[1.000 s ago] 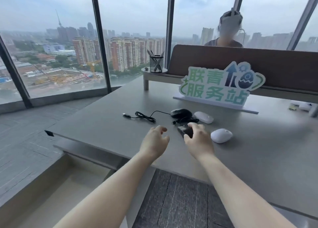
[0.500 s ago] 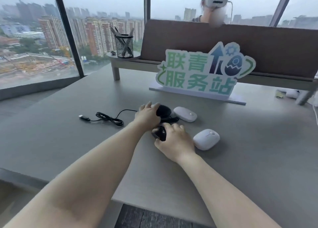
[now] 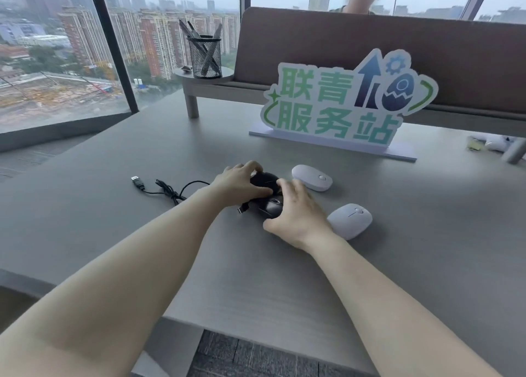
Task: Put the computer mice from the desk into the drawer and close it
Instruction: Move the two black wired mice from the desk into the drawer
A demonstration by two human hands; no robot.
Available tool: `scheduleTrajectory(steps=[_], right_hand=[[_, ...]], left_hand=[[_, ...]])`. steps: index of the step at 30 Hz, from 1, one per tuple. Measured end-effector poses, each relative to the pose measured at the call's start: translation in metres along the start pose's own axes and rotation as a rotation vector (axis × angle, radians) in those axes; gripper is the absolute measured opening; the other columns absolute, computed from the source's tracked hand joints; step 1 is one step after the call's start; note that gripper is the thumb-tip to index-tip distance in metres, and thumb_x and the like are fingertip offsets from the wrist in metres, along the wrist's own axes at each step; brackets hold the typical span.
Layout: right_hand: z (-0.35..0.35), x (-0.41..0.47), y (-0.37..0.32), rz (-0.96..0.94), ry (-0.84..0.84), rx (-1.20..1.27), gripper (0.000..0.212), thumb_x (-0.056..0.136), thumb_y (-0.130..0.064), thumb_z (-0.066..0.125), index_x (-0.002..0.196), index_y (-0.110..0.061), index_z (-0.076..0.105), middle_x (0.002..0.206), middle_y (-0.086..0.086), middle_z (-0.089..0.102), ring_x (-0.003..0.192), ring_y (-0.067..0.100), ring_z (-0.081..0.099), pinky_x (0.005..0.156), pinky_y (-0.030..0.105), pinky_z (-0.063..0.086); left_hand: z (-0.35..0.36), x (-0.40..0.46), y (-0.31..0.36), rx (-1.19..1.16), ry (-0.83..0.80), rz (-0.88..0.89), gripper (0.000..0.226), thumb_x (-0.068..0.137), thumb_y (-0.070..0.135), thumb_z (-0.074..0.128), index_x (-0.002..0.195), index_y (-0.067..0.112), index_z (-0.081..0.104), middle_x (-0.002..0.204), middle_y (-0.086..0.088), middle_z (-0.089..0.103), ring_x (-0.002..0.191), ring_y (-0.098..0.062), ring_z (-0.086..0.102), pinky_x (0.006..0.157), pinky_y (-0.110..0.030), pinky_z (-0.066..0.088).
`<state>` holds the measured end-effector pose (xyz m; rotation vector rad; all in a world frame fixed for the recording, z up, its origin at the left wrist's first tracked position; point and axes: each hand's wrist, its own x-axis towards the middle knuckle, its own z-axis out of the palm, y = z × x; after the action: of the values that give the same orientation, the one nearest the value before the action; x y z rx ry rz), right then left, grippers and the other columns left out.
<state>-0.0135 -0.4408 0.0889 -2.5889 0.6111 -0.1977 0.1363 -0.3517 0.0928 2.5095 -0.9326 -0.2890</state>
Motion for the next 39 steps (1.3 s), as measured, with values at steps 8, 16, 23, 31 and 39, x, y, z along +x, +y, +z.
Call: scheduleTrajectory(steps=[8,16,23,31,39], right_hand=[[-0.006,-0.008,-0.006,0.016,-0.05,-0.144,0.082,0.069,-0.043,0.064,0.141,-0.02,0.031,0.141,0.004,0.043,0.131,0.03,0.038,0.103,0.041,0.038],[-0.013,-0.036,-0.026,0.007,0.017,-0.148,0.074,0.066,-0.046,0.064,0.131,-0.018,0.044,0.13,0.004,0.053,0.123,0.028,0.044,0.095,0.04,0.043],[-0.022,-0.068,-0.091,-0.144,0.179,0.032,0.067,0.069,-0.046,0.062,0.127,-0.018,0.045,0.118,0.004,0.056,0.107,0.027,0.042,0.084,0.036,0.037],[-0.004,-0.119,-0.184,-0.298,0.246,0.184,0.065,0.07,-0.048,0.056,0.128,-0.019,0.047,0.117,-0.002,0.06,0.112,0.026,0.04,0.094,0.04,0.035],[0.042,-0.166,-0.257,-0.405,0.056,0.437,0.065,0.069,-0.042,0.061,0.128,-0.019,0.048,0.114,-0.001,0.057,0.095,0.019,0.053,0.077,0.032,0.041]], left_hand=[[-0.006,-0.033,-0.013,-0.1,0.0,-0.056,0.068,0.072,0.021,0.056,0.138,0.029,0.042,0.139,-0.006,0.048,0.132,-0.027,0.036,0.108,-0.041,0.036],[-0.02,-0.072,-0.02,-0.203,0.153,-0.15,0.067,0.066,0.039,0.064,0.128,0.018,0.049,0.117,-0.005,0.044,0.096,-0.028,0.057,0.087,-0.038,0.052],[-0.087,-0.131,-0.027,-0.464,0.482,-0.113,0.055,0.064,0.035,0.061,0.116,0.017,0.057,0.103,-0.004,0.062,0.093,-0.023,0.058,0.076,-0.028,0.039],[-0.179,-0.231,-0.056,-0.52,0.756,-0.091,0.053,0.065,0.037,0.056,0.114,0.016,0.058,0.107,-0.008,0.063,0.088,-0.02,0.056,0.062,-0.023,0.039],[-0.2,-0.314,-0.107,-0.479,0.829,-0.138,0.06,0.064,0.038,0.057,0.119,0.015,0.055,0.111,-0.01,0.061,0.096,-0.025,0.057,0.07,-0.028,0.044]])
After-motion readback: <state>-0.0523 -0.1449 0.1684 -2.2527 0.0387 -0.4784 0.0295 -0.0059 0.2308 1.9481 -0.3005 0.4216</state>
